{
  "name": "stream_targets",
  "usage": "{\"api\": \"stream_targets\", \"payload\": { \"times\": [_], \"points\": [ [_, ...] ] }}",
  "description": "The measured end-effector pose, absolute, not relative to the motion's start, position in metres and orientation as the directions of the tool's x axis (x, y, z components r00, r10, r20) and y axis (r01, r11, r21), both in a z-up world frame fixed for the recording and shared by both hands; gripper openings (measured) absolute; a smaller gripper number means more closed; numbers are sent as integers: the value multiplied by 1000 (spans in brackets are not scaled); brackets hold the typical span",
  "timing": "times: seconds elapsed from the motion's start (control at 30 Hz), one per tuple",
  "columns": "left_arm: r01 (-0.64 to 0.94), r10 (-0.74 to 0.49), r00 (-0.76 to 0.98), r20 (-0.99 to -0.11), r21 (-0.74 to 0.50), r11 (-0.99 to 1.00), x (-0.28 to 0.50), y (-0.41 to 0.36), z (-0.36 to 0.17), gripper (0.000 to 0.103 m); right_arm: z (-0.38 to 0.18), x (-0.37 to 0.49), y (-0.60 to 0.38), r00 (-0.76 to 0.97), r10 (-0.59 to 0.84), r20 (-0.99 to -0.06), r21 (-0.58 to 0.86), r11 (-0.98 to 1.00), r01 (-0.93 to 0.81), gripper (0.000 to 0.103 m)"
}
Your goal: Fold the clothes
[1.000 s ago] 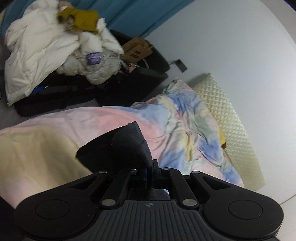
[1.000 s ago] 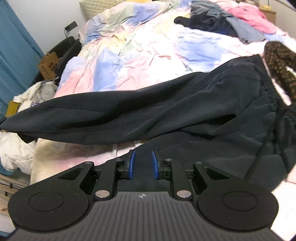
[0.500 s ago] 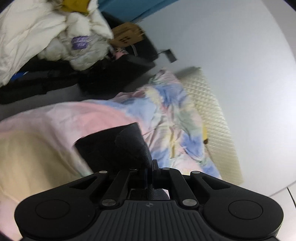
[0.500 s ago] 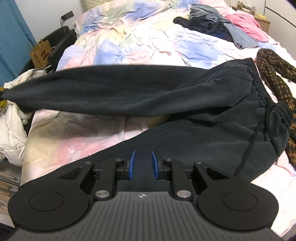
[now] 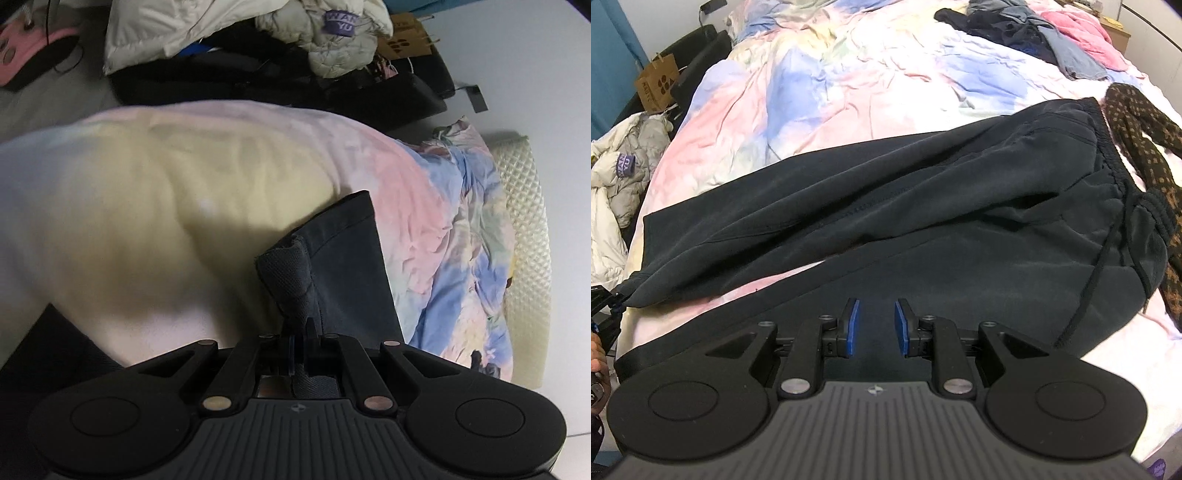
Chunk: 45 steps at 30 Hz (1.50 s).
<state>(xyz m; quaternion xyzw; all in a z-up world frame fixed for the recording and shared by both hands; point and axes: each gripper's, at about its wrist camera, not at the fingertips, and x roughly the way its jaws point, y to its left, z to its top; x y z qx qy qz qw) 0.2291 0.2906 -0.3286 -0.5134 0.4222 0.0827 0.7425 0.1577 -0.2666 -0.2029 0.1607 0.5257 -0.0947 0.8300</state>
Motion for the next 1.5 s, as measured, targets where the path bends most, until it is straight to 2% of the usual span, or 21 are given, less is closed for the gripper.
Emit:
{"api": "stream_targets", "payload": {
  "times": [0.1, 0.17, 0.2, 0.23, 0.27, 0.3, 0.33, 0.4, 0.5, 0.57, 0.6, 0.63, 0.73, 0.9, 1.0, 1.2, 1.3, 1.4, 1.47, 1.5],
  "points": [
    [-579, -337, 638, -692, -720, 382, 233, 293, -340, 5, -204, 166, -261, 424, 16, -905, 165, 934, 316, 23],
    [-586, -343, 644, -684, -729, 354, 237, 296, -348, 11, -204, 170, -258, 423, 17, -906, 164, 936, 312, 23],
    [-591, -348, 644, -682, -732, 339, 239, 297, -352, 20, -204, 170, -258, 423, 17, -906, 164, 935, 313, 23],
    [-600, -347, 643, -683, -731, 326, 241, 298, -356, 25, -204, 171, -259, 422, 14, -906, 162, 935, 315, 23],
    [-609, -347, 642, -684, -730, 312, 242, 299, -360, 26, -204, 171, -259, 421, 11, -907, 159, 935, 317, 23],
    [-615, -350, 641, -683, -730, 298, 244, 300, -364, 32, -203, 171, -260, 421, 7, -907, 157, 933, 323, 23],
    [-625, -351, 635, -688, -725, 290, 245, 300, -368, 41, -203, 171, -261, 421, 2, -907, 155, 932, 329, 23],
    [-637, -348, 627, -697, -716, 287, 249, 299, -373, 47, -202, 170, -265, 420, -6, -907, 153, 927, 343, 23],
    [-634, -362, 621, -696, -717, 290, 257, 296, -378, 47, -201, 165, -272, 421, -17, -907, 154, 916, 370, 24],
    [-630, -369, 617, -695, -717, 297, 262, 294, -379, 38, -203, 159, -276, 420, -22, -907, 157, 908, 388, 24],
    [-631, -364, 614, -700, -713, 306, 263, 294, -377, 16, -203, 155, -278, 419, -25, -908, 158, 904, 397, 24],
    [-632, -358, 612, -705, -708, 316, 264, 294, -374, 4, -204, 152, -279, 417, -28, -909, 159, 900, 406, 24],
    [-627, -337, 612, -716, -698, 345, 264, 292, -362, 4, -204, 143, -286, 418, -37, -908, 163, 887, 431, 24],
    [-601, -306, 680, -667, -745, 289, 242, 298, -318, 3, -199, 134, -295, 442, -44, -896, 186, 866, 465, 24],
    [-611, -270, 695, -666, -746, 267, 224, 308, -300, 3, -198, 131, -299, 455, -40, -890, 207, 853, 479, 24],
    [-674, -255, 595, -763, -645, 359, 196, 322, -332, 4, -200, 121, -304, 454, -32, -890, 216, 849, 483, 24],
    [-672, -265, 576, -773, -632, 386, 190, 320, -347, 5, -199, 112, -309, 450, -35, -892, 209, 853, 479, 24],
    [-666, -263, 582, -769, -637, 389, 187, 320, -342, 9, -197, 100, -322, 454, -39, -890, 213, 845, 490, 24],
    [-666, -257, 587, -767, -639, 386, 177, 321, -336, 21, -198, 91, -338, 460, -43, -887, 224, 831, 509, 24],
    [-665, -253, 592, -765, -641, 384, 173, 320, -333, 31, -199, 87, -346, 463, -45, -885, 231, 822, 521, 24]
  ]
}}
